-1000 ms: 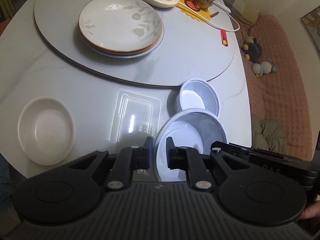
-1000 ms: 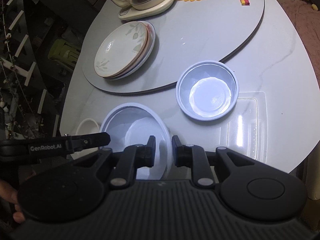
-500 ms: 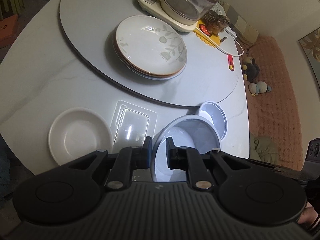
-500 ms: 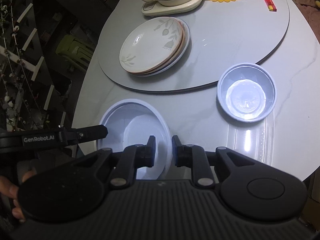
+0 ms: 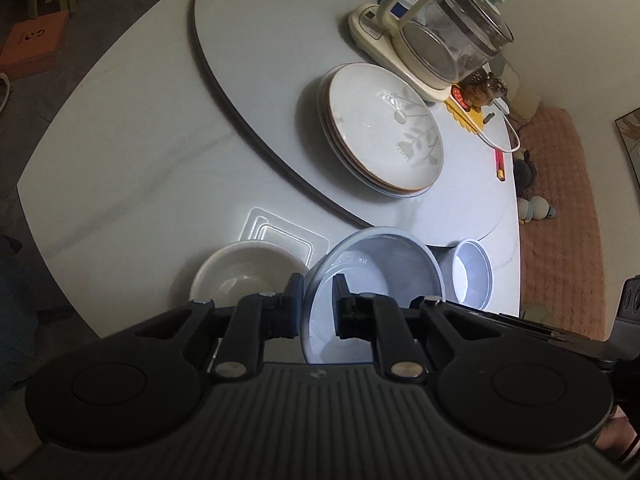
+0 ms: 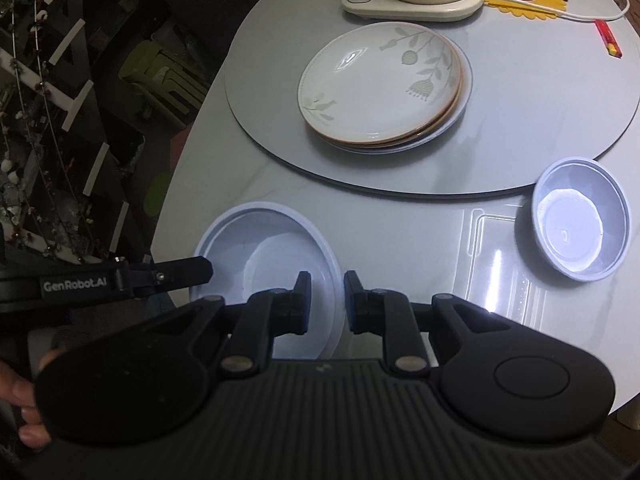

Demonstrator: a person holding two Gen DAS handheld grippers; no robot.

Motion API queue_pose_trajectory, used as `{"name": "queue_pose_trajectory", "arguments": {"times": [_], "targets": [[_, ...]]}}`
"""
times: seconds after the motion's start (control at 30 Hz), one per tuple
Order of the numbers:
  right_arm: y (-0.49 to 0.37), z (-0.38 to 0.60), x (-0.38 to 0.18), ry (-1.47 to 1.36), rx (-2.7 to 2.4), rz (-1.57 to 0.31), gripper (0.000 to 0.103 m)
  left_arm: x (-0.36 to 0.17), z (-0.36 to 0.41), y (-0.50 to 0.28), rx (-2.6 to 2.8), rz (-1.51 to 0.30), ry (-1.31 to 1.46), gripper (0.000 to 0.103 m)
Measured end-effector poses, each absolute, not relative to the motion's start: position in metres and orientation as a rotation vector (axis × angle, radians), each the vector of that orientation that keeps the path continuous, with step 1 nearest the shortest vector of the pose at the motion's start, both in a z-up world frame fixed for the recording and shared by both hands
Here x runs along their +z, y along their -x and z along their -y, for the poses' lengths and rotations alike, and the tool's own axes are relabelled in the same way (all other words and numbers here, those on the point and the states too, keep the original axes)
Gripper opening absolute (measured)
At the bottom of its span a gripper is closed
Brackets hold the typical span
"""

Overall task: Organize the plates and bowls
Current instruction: 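Carry the lavender-rimmed bowl over the white dish and lower it in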

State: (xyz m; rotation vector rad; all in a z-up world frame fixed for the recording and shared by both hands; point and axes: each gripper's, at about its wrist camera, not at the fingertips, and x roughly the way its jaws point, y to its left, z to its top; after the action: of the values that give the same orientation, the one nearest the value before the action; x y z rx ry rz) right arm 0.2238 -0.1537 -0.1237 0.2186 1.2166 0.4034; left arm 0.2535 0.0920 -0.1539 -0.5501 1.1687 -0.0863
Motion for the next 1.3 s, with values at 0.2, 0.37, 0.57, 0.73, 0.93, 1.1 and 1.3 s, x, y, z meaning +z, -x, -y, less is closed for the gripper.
{"name": "queue_pose_trajectory", "arguments": {"times": [0.2,0.37,0.57,0.73,0.93,1.1,1.3], "targets": [[-0.228,0.118,-0.138,-0.175,0.407,-1.258,0.022,-0.168,-0.121,-0.249,-0.054,-1.188,0.557,0.016],[-0.225,0.091,-0.145,-0.074,0.419,-1.237,0.023,-0.188,-0.136,-0.251,-0.034,-1.253,0.577,0.016],[-0.225,0.081,-0.165,-0.084,0.394,-1.277,0.023,-0.204,-0.143,-0.248,-0.02,-1.296,0.565,0.017],[-0.225,0.079,-0.165,-0.084,0.393,-1.281,0.023,-0.203,-0.144,-0.251,-0.023,-1.292,0.551,0.017],[-0.226,0.086,-0.149,-0.103,0.386,-1.256,0.027,-0.188,-0.139,-0.249,-0.058,-1.269,0.502,0.031],[-0.221,0.091,-0.129,-0.105,0.404,-1.22,0.027,-0.168,-0.133,-0.245,-0.083,-1.231,0.473,0.031],[-0.216,0.1,-0.101,-0.097,0.429,-1.149,0.027,-0.136,-0.121,-0.239,-0.121,-1.172,0.427,0.031]]}}
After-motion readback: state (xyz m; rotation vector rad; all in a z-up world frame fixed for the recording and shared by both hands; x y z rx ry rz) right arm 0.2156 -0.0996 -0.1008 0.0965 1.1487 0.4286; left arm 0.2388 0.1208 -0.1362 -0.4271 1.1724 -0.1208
